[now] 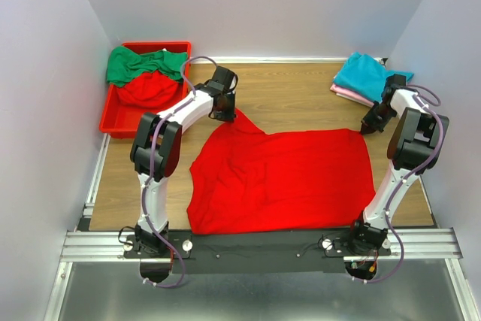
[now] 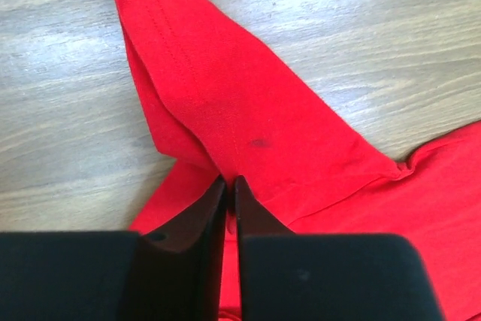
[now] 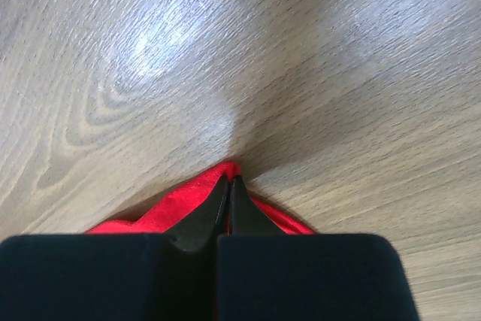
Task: Fold and stack the t-shirts
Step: Fold the tshirt
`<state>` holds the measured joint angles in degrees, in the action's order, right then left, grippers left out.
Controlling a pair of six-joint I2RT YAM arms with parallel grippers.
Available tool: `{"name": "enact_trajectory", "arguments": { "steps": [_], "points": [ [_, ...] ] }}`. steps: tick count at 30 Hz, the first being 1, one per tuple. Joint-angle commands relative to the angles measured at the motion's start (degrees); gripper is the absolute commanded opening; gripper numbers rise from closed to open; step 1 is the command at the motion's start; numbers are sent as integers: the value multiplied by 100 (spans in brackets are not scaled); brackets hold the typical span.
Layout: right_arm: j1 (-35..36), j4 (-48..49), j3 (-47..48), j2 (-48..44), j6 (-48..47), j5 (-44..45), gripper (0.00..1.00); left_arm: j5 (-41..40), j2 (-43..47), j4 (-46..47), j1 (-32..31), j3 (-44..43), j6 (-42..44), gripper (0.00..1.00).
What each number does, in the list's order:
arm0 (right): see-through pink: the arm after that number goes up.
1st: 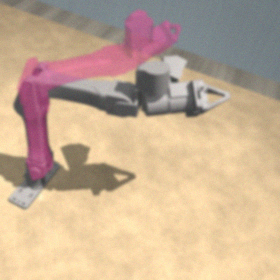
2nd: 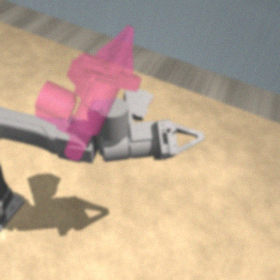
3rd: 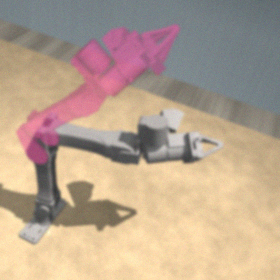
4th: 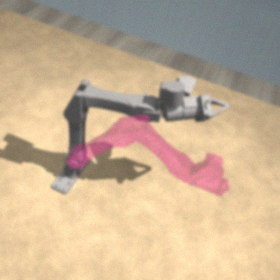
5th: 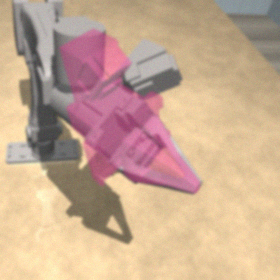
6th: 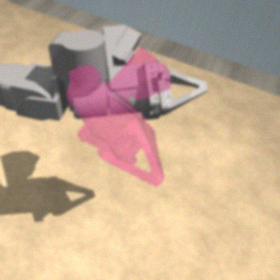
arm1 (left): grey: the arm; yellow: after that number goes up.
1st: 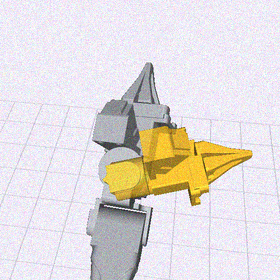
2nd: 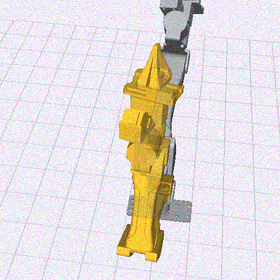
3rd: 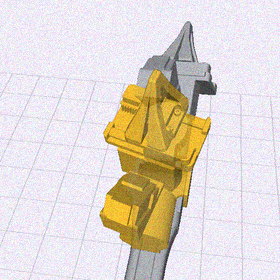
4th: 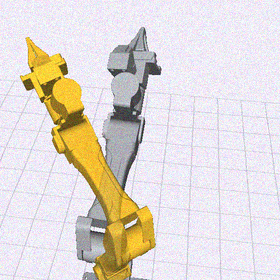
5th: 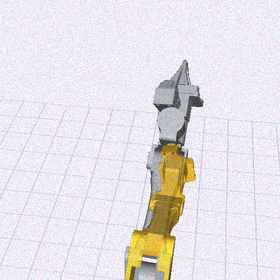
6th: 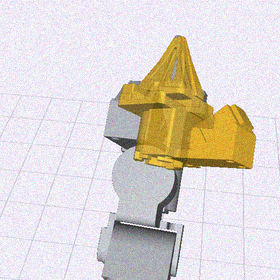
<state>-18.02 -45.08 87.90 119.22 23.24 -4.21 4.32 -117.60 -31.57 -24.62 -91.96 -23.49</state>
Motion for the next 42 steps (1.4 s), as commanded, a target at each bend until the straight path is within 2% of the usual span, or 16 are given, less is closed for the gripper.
{"name": "enact_trajectory", "arguments": {
  "steps": [1,2,3,10,13,18,22,30,42],
  "points": [
    [-8,-1,-150,-197,-101,-133,2,-10,71,-25,-25,196,-16,19],
    [0,-1,-176,-215,-110,-133,2,-19,62,-7,-25,240,-24,27],
    [0,-9,-185,-206,-110,-142,2,-19,62,45,-25,266,-25,29],
    [0,-9,-176,-241,-145,-159,2,-36,114,90,-51,372,-68,31],
    [0,-1,-168,-250,-127,-177,2,-54,141,107,-69,363,-95,22],
    [-8,-1,-185,-250,-145,-186,2,-63,80,134,-78,355,-51,21],
    [-8,-1,-194,-267,-145,-194,2,-80,44,99,-78,328,-16,1],
    [0,8,-185,-505,-250,-265,2,95,334,-16,-78,152,-121,0],
    [0,8,-580,-1049,-312,-230,1,263,1002,125,-297,802,-367,0]
  ]
}}
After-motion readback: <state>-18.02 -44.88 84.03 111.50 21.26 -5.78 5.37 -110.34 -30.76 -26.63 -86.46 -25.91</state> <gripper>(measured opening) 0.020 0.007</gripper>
